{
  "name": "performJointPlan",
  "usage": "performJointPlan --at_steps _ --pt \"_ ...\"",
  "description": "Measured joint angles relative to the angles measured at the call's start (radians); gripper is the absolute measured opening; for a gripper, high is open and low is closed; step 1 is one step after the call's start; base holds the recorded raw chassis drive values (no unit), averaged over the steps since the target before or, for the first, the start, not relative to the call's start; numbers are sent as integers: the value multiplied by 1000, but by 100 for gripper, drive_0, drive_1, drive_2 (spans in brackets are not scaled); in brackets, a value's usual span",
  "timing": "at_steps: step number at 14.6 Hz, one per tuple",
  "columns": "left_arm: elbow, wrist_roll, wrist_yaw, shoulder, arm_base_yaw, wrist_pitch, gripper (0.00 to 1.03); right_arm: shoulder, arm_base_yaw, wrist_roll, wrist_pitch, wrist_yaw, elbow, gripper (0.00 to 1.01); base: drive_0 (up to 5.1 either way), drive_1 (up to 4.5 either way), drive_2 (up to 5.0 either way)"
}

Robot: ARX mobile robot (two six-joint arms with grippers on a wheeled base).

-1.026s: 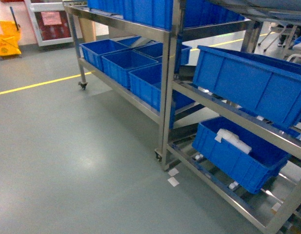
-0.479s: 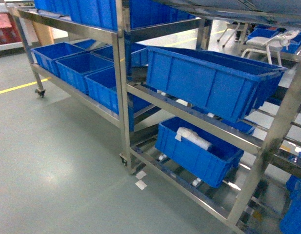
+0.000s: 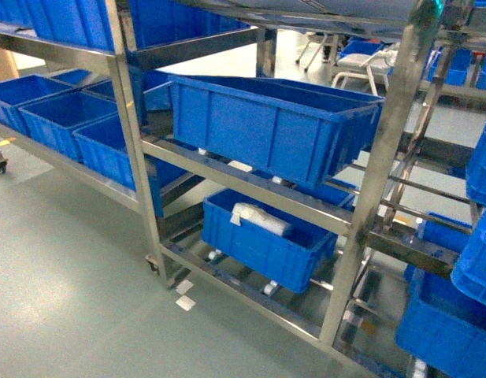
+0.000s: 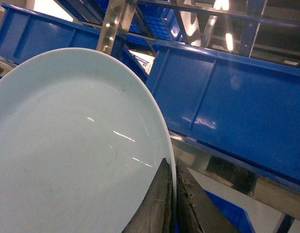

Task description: Place blue tray on left shelf second layer neatly

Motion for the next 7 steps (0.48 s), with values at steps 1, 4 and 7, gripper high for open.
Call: performJointPlan --at_steps 1,4,7 --pt "0 0 0 0 0 0 98 0 0 0 0 0 0 2 -153 -153 -153" --pt "0 0 0 0 0 0 98 0 0 0 0 0 0 2 -162 -162 -162" --pt "0 0 0 0 0 0 98 0 0 0 0 0 0 2 -163 -163 -163"
